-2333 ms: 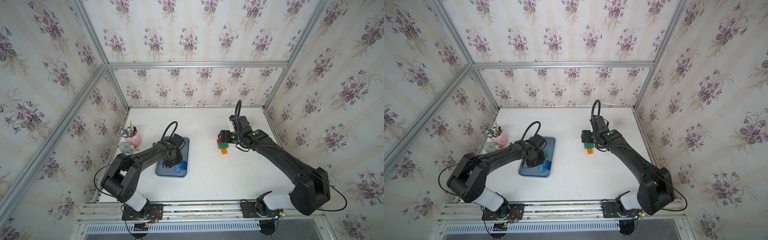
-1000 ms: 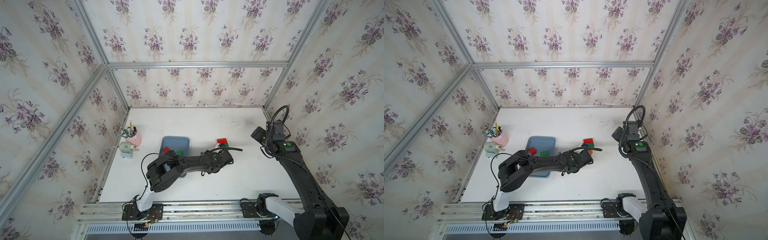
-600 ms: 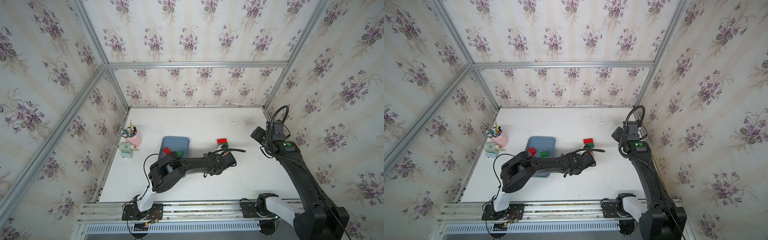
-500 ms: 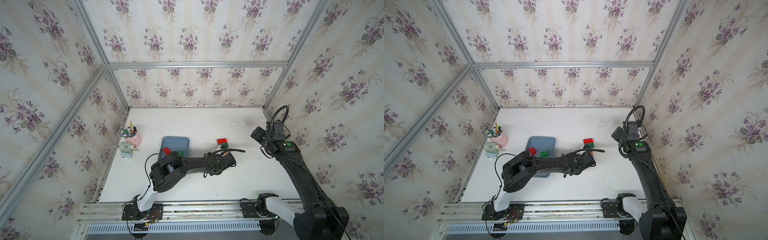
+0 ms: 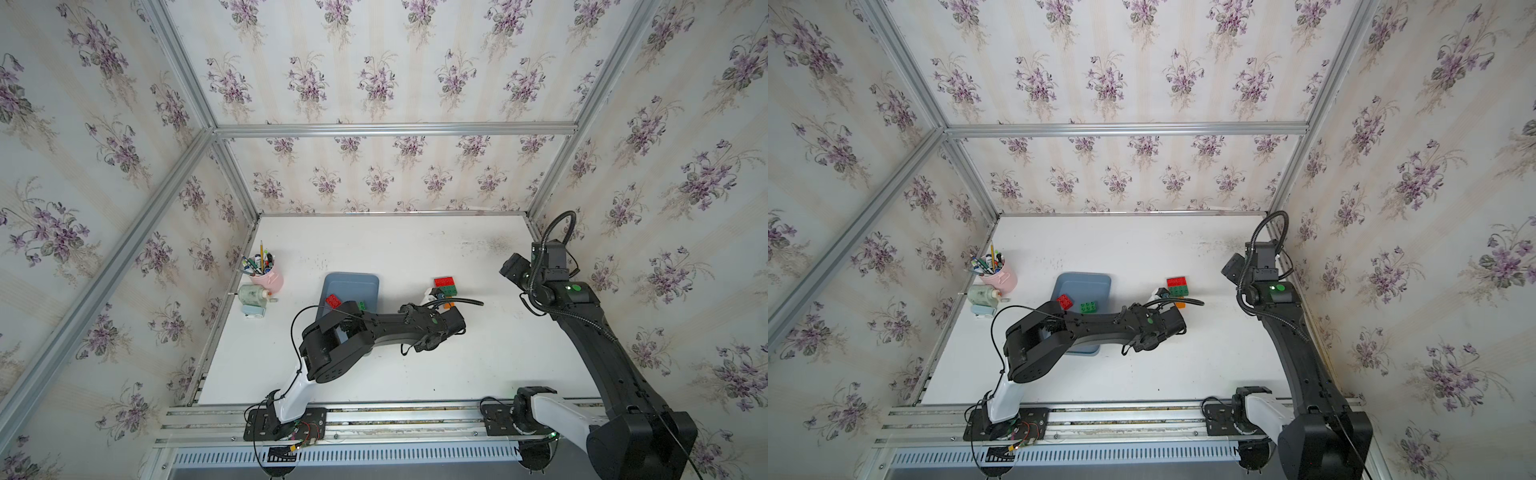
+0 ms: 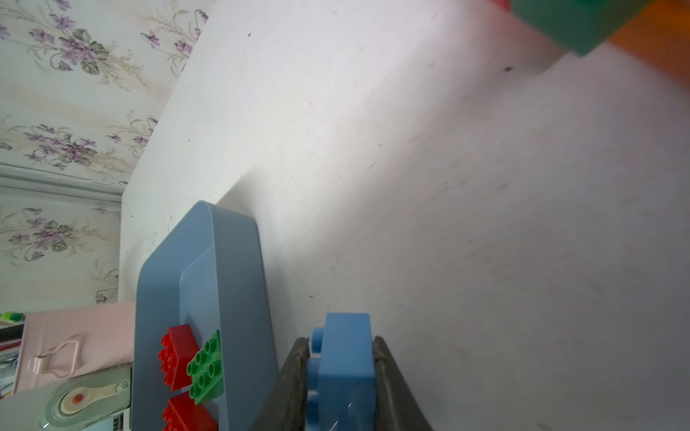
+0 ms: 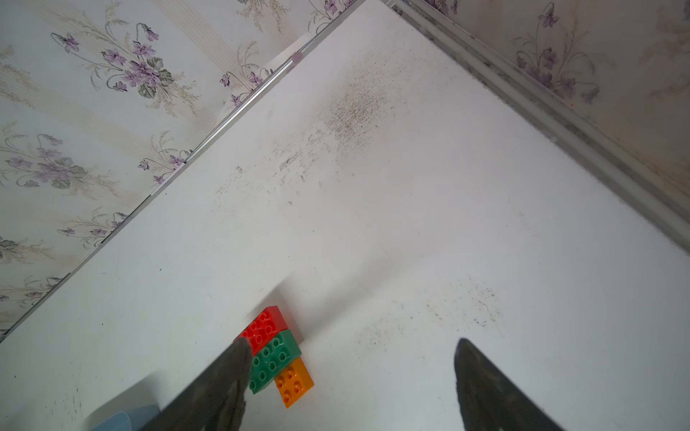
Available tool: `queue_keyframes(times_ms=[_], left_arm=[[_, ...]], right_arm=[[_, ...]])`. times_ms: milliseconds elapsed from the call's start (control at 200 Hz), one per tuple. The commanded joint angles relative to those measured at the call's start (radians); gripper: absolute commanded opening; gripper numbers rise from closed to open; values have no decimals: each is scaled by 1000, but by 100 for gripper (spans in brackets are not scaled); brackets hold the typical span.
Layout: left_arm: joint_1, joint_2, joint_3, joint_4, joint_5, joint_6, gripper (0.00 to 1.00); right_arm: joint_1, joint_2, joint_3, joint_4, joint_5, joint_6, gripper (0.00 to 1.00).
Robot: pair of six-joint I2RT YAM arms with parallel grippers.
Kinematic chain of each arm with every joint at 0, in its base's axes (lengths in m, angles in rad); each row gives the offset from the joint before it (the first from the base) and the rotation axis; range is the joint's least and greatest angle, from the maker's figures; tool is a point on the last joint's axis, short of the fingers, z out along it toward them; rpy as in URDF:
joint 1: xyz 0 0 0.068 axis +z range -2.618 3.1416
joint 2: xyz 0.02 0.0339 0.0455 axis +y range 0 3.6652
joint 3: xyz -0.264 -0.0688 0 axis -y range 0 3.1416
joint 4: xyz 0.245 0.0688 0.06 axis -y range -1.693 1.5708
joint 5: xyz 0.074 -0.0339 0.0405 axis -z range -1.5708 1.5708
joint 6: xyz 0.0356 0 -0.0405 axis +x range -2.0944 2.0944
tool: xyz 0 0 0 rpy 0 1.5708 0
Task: Assemble a rectangle with lego
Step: Place the lego brick at the center of the board, then adjust the lego brick at the center of the board.
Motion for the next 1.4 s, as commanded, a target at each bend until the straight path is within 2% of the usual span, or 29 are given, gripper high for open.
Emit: queue_keyframes(times_ms=[0,185,400,684,704,904,1044,1099,1134,1279,1394], left_arm=[[31,11,-5,-63,-77,-61,20],[71,22,-10,-43,-66,-58,21],[72,29,-7,-23,-10,-58,30],[65,26,-1,-20,29,-61,54],[65,23,-1,-21,33,-61,59],[64,-47,1,-22,68,-68,66],[82,-225,-58,17,114,-61,82],[110,-325,-115,61,190,-46,95],[142,-394,-150,83,261,-38,99],[325,-675,-314,156,592,-32,100],[427,-877,-404,171,744,6,100]], right_arm=[[0,3,0,21,-5,5,85],[0,-8,-7,21,2,3,85],[-1,-8,-8,22,1,4,85],[0,-7,-4,22,-6,3,85],[0,-7,-4,21,-6,3,85],[0,-4,0,24,-22,-11,85],[5,27,22,21,-101,-80,84],[27,48,35,19,-138,-114,84],[60,63,49,16,-141,-139,84],[258,177,161,-35,-131,-240,86],[397,307,286,-101,-167,-334,86]])
